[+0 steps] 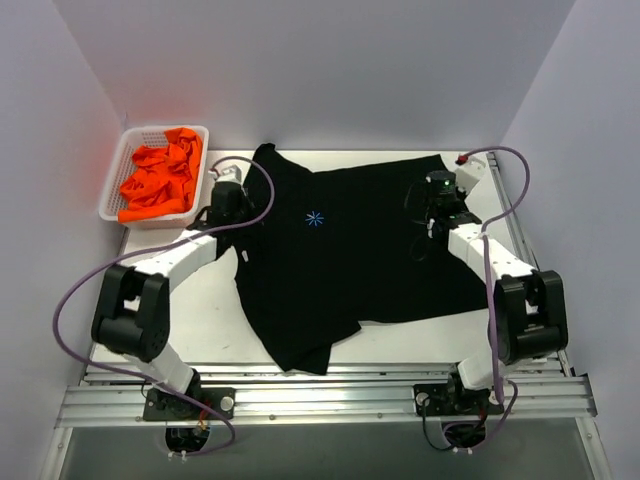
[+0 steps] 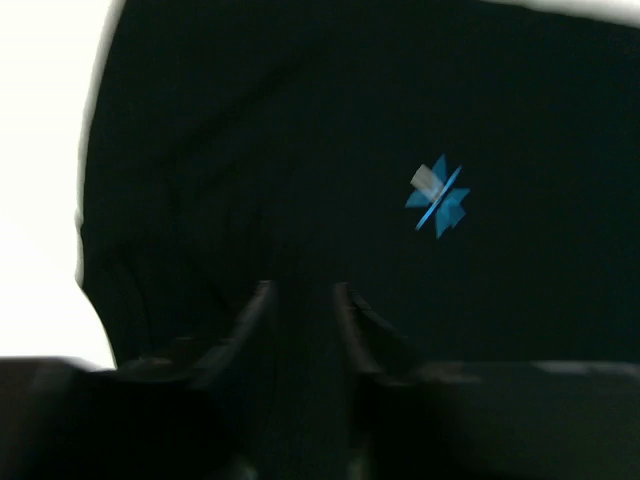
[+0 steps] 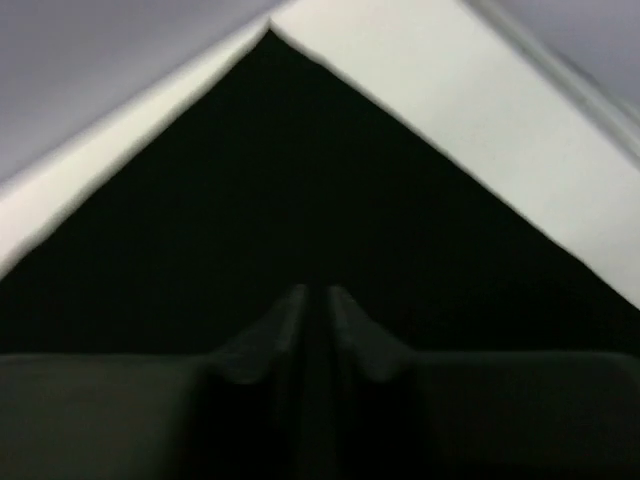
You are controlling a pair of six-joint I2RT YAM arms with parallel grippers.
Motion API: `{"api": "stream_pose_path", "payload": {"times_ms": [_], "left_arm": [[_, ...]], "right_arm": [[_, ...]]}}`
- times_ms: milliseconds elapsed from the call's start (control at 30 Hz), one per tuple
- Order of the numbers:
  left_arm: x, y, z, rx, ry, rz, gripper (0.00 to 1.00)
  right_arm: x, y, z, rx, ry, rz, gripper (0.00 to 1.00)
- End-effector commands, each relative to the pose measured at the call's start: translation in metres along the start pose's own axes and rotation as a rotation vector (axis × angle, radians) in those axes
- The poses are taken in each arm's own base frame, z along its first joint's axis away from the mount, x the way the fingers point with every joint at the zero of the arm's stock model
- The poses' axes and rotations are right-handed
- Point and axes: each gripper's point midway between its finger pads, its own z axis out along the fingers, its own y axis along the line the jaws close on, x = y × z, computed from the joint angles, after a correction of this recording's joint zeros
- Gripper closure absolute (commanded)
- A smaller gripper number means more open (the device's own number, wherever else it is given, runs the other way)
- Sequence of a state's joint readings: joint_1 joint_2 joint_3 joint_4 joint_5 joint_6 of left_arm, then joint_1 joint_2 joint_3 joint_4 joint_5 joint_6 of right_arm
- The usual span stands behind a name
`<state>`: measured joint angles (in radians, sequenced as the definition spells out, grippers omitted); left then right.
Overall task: Fold and stack the t-shirts
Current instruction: Flatten the tshirt out
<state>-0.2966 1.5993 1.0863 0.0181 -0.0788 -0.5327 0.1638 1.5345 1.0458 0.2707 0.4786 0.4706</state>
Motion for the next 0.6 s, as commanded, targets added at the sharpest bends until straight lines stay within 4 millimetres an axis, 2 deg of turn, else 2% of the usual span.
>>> {"api": "stream_pose_path", "payload": {"times_ms": [0,33,67,133,200,267,300,333,367,400,433,467,500,567], "left_arm": [[0.036,-0.014,0.005,0.029,0.076,-0.033,0.67],[0.046,-0.014,0.010,0.023,0.099,-0.026,0.85],[0.054,-0.020,0.011,0.033,0.118,-0.015,0.91],[0.064,-0.022,0.018,0.028,0.148,-0.005,0.97],[0.069,-0.024,0.024,0.026,0.167,0.002,0.98],[0.080,-0.015,0.030,-0.018,0.220,0.010,0.98],[0.088,-0.010,0.036,-0.037,0.241,0.021,0.98],[0.084,-0.009,0.041,-0.052,0.235,0.025,0.98],[0.087,-0.004,0.043,-0.074,0.254,0.027,0.98],[0.093,0.003,0.049,-0.093,0.272,0.025,0.98],[0.093,0.007,0.053,-0.105,0.278,0.022,0.98],[0.089,0.009,0.057,-0.118,0.278,0.019,0.98],[0.092,0.014,0.062,-0.136,0.286,0.016,0.98],[0.085,0.021,0.069,-0.161,0.282,0.003,0.98]], "right_arm": [[0.041,0.011,-0.005,-0.043,0.101,0.014,0.99],[0.046,0.008,-0.002,-0.034,0.113,0.011,1.00],[0.058,0.006,0.003,-0.021,0.140,0.000,1.00],[0.065,0.012,0.010,-0.032,0.169,-0.005,1.00],[0.077,0.020,0.023,-0.035,0.203,-0.018,1.00],[0.089,0.024,0.033,-0.036,0.235,-0.029,1.00],[0.101,0.025,0.043,-0.031,0.258,-0.039,1.00],[0.108,0.025,0.049,-0.027,0.275,-0.039,1.00],[0.127,0.020,0.061,-0.018,0.315,-0.046,1.00],[0.134,0.019,0.068,-0.022,0.336,-0.044,1.00],[0.135,0.023,0.078,-0.030,0.349,-0.028,1.00],[0.158,0.021,0.085,-0.042,0.417,-0.019,1.00],[0.162,0.014,0.093,-0.034,0.439,0.001,1.00],[0.173,0.009,0.100,-0.030,0.477,0.021,1.00]]}}
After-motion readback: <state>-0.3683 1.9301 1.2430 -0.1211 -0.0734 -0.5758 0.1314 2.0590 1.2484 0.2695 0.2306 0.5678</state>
